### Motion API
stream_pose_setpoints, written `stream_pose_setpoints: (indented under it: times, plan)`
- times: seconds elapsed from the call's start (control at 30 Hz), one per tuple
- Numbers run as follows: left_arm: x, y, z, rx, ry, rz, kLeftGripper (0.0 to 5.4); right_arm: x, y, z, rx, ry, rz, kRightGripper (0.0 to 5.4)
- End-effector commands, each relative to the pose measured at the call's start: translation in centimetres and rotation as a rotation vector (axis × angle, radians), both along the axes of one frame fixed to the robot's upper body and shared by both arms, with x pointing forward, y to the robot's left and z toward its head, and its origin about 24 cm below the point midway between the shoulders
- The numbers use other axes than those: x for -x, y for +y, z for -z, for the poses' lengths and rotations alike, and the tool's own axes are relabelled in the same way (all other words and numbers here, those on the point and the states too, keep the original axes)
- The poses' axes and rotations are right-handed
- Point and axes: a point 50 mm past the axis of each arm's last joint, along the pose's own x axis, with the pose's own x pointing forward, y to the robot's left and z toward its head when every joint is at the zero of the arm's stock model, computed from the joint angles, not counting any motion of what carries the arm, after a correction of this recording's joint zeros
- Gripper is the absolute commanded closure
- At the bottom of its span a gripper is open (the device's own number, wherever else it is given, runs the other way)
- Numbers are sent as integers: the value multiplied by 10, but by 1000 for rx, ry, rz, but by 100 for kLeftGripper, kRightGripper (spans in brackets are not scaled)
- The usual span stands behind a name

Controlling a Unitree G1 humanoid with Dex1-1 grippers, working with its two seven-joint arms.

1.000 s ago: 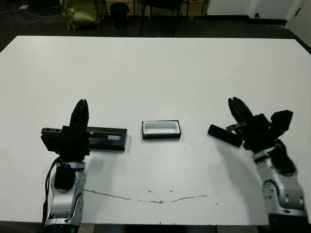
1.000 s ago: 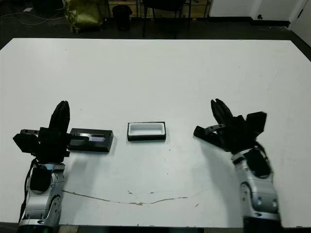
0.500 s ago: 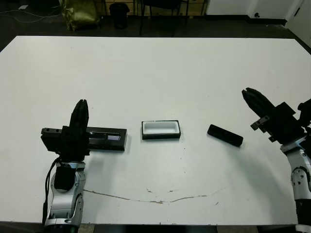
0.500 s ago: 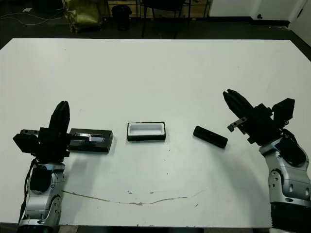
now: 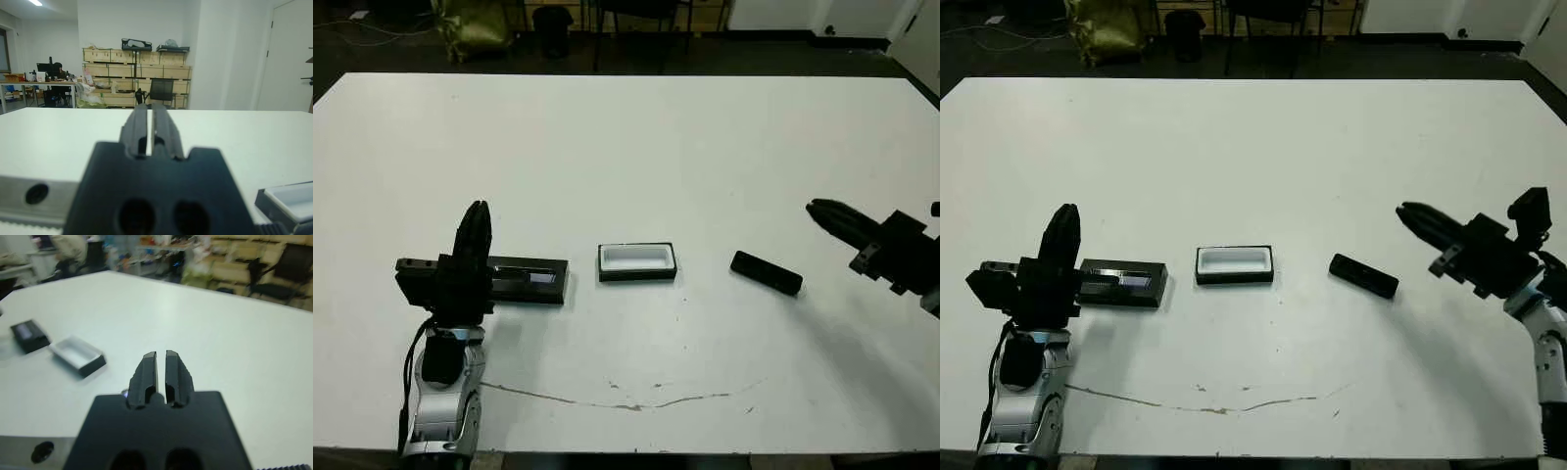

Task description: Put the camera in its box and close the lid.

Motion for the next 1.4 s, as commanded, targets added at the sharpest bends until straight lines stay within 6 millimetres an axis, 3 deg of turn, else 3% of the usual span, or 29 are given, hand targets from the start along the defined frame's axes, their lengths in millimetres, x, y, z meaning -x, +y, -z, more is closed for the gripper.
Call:
stream_pose_setpoints:
  times: [0.03,0.5,1.0,1.1,1.4]
  plan:
    - [2,1,6,-1,36,-7,538,-3,-5,4,20,45,-84,540]
    - [2,2,7,-8,34,-8,538,-11,-9,19,29,169,-192,540]
    - [2,3,7,-14,34,-10,540,-16,-12,12,106,92,-308,537]
    - [2,2,6,-3,40,-12,540,-16,-15,10,130,135,-308,503]
    - [2,3,7,-16,30,-9,540,-14,-15,4,238,133,-385,309]
